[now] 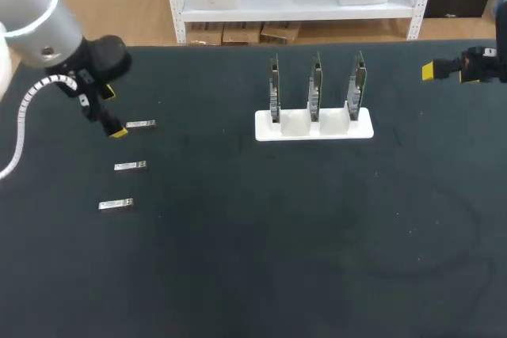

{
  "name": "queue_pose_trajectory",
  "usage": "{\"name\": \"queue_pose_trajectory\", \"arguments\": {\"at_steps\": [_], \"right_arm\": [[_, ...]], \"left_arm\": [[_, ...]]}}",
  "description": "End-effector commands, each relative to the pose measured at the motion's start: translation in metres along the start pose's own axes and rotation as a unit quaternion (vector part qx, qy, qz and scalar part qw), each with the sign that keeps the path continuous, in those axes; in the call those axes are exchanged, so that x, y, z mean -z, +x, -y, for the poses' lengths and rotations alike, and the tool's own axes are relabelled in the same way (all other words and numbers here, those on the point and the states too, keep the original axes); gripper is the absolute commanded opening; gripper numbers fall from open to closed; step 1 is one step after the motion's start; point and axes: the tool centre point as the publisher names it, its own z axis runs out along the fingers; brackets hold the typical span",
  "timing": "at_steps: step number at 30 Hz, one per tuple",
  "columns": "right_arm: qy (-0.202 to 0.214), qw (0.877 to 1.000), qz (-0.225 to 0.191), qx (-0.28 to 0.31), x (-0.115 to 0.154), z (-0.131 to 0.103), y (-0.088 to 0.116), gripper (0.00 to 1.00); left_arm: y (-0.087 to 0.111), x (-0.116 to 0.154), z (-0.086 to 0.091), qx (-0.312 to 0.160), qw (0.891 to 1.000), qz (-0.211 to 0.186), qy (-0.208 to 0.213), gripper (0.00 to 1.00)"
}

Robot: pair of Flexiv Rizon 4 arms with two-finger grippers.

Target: Pick up the optical module with the left hand, and insert it into the network port with the right hand.

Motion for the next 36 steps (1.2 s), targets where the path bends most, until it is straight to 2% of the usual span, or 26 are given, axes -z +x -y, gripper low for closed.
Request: {"name": "queue_pose_trajectory", "arguments": {"at_steps": [1, 10, 20, 30, 36], "right_arm": [[0.002, 1.0, 0.001, 0.0, 0.0, -0.001, 0.0, 1.0], [0.002, 1.0, 0.001, 0.0, 0.0, -0.001, 0.0, 1.0], [0.002, 1.0, 0.001, 0.0, 0.0, -0.001, 0.0, 1.0], [0.002, 1.0, 0.001, 0.0, 0.0, -0.001, 0.0, 1.0], [0.002, 1.0, 0.001, 0.0, 0.0, -0.001, 0.0, 1.0]], "left_arm": [[-0.006, -0.014, -0.009, -0.013, 0.999, -0.029, 0.017, 1.0], [-0.005, -0.031, -0.012, -0.018, 0.999, -0.042, 0.028, 1.0], [-0.002, -0.049, -0.007, -0.035, 0.997, -0.06, 0.035, 1.0], [-0.005, -0.057, -0.008, -0.067, 0.995, -0.06, 0.033, 1.0], [-0.004, -0.06, -0.008, -0.076, 0.994, -0.074, 0.04, 1.0]]}}
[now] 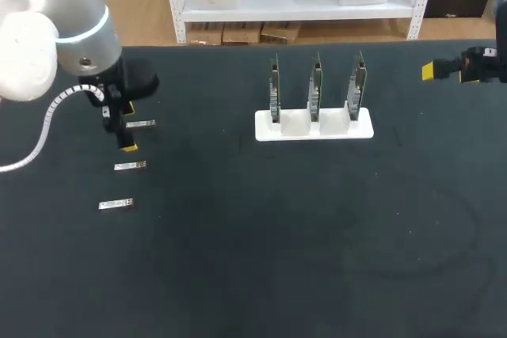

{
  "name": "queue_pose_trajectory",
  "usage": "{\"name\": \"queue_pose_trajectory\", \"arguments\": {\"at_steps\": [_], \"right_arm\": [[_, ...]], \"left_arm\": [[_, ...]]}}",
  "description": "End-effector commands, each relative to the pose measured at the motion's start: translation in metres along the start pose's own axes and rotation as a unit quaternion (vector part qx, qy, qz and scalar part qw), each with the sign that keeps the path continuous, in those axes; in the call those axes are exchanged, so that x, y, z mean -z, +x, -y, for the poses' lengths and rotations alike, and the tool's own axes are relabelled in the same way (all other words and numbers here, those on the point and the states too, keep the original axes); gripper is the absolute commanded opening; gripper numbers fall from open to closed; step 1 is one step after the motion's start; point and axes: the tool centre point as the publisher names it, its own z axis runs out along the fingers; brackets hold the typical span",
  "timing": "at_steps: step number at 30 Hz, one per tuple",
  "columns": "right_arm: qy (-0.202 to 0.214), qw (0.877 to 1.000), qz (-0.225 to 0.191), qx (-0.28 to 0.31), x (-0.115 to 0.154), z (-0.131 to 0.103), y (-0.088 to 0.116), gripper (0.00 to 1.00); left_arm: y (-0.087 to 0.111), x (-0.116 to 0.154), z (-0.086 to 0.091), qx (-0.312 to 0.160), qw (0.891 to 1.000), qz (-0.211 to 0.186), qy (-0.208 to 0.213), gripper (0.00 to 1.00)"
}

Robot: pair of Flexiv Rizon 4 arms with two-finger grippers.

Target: Pick up the optical module with the left hand, and insert it into the network port with the right hand.

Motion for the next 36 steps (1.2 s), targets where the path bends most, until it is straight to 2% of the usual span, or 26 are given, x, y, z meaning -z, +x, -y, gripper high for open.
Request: {"name": "queue_pose_trajectory", "arguments": {"at_steps": [1, 36], "right_arm": [[0.002, 1.0, 0.001, 0.0, 0.0, -0.001, 0.0, 1.0], [0.002, 1.0, 0.001, 0.0, 0.0, -0.001, 0.0, 1.0]], "left_arm": [[-0.003, -0.002, -0.005, -0.003, 1.0, -0.009, 0.009, 1.0], [-0.008, -0.007, -0.027, 0.014, 0.999, -0.025, 0.028, 1.0]]}}
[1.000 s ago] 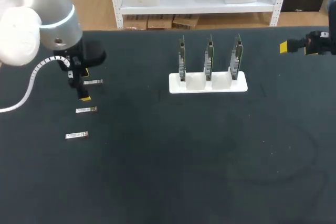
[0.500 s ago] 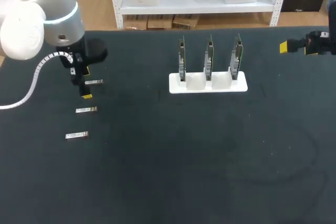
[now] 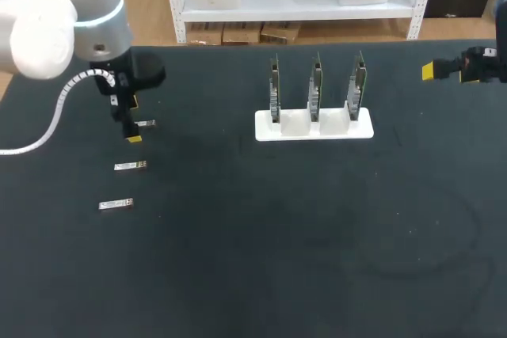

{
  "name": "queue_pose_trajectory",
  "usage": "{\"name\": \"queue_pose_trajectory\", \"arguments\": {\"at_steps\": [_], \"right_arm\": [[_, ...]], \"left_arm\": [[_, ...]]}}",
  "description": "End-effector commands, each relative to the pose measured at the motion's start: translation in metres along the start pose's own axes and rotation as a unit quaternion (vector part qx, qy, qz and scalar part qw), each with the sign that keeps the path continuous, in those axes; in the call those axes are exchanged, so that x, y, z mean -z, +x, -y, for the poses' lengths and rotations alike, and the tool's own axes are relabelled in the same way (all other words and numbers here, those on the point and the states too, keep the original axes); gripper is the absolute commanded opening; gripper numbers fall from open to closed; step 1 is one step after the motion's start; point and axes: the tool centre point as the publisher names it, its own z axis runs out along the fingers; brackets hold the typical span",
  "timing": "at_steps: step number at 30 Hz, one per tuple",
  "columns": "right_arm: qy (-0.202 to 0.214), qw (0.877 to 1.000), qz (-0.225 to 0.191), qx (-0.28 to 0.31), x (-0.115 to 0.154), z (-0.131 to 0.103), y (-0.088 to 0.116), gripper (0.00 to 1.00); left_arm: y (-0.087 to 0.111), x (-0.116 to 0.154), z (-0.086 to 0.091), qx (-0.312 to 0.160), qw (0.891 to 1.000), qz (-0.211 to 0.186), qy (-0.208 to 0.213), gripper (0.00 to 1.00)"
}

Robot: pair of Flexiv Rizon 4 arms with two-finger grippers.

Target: Pick up the optical module with the left hand, and insert it into the network port with the right hand.

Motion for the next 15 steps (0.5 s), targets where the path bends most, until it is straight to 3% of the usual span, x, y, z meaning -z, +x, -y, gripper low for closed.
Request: {"name": "queue_pose_trajectory", "arguments": {"at_steps": [1, 15], "right_arm": [[0.002, 1.0, 0.001, 0.0, 0.0004, -0.001, 0.0005, 1.0], [0.002, 1.0, 0.001, 0.0, 0.0004, -0.001, 0.0005, 1.0]], "left_arm": [[-0.0003, -0.0029, -0.002, 0.0, 1.0, -0.005, 0.008, 1.0], [0.0047, -0.0086, -0.0005, 0.011, 1.0, -0.013, 0.016, 1.0]]}}
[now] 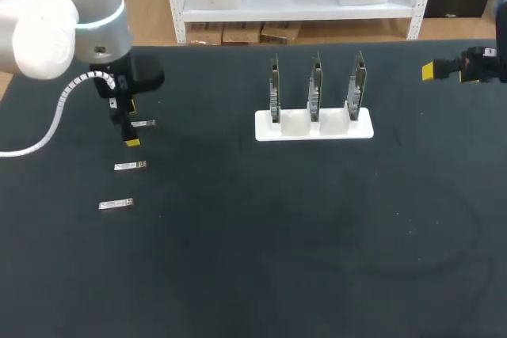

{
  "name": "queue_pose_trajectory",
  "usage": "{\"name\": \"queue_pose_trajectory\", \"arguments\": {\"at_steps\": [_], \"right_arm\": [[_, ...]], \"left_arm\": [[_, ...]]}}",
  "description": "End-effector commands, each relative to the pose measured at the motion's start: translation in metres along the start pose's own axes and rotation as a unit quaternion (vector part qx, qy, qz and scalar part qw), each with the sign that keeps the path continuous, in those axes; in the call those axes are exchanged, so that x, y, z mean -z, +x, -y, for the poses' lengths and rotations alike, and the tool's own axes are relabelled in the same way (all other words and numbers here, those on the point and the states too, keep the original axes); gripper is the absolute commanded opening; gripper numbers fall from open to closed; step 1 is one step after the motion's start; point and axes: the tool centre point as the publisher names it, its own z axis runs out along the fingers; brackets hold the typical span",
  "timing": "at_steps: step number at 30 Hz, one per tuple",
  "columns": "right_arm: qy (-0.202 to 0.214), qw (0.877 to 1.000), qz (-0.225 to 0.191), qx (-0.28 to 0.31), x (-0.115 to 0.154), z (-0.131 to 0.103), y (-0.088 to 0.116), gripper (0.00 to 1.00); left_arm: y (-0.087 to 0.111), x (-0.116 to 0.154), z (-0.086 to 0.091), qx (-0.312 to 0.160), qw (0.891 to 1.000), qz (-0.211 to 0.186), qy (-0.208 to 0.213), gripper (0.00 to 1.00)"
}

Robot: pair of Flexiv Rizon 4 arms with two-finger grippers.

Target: Pick up the optical module with the left hand, and insert it into the network port with the right hand.

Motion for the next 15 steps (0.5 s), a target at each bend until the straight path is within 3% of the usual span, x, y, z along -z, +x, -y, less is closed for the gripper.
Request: {"name": "queue_pose_trajectory", "arguments": {"at_steps": [1, 15], "right_arm": [[0.002, 1.0, 0.001, 0.0, 0.0004, -0.001, 0.0005, 1.0], [0.002, 1.0, 0.001, 0.0, 0.0004, -0.001, 0.0005, 1.0]], "left_arm": [[-0.002, -0.0012, -0.0041, 0.004, 1.0, -0.003, 0.006, 1.0], [-0.0003, -0.006, -0.0035, 0.013, 1.0, -0.008, 0.012, 1.0]]}}
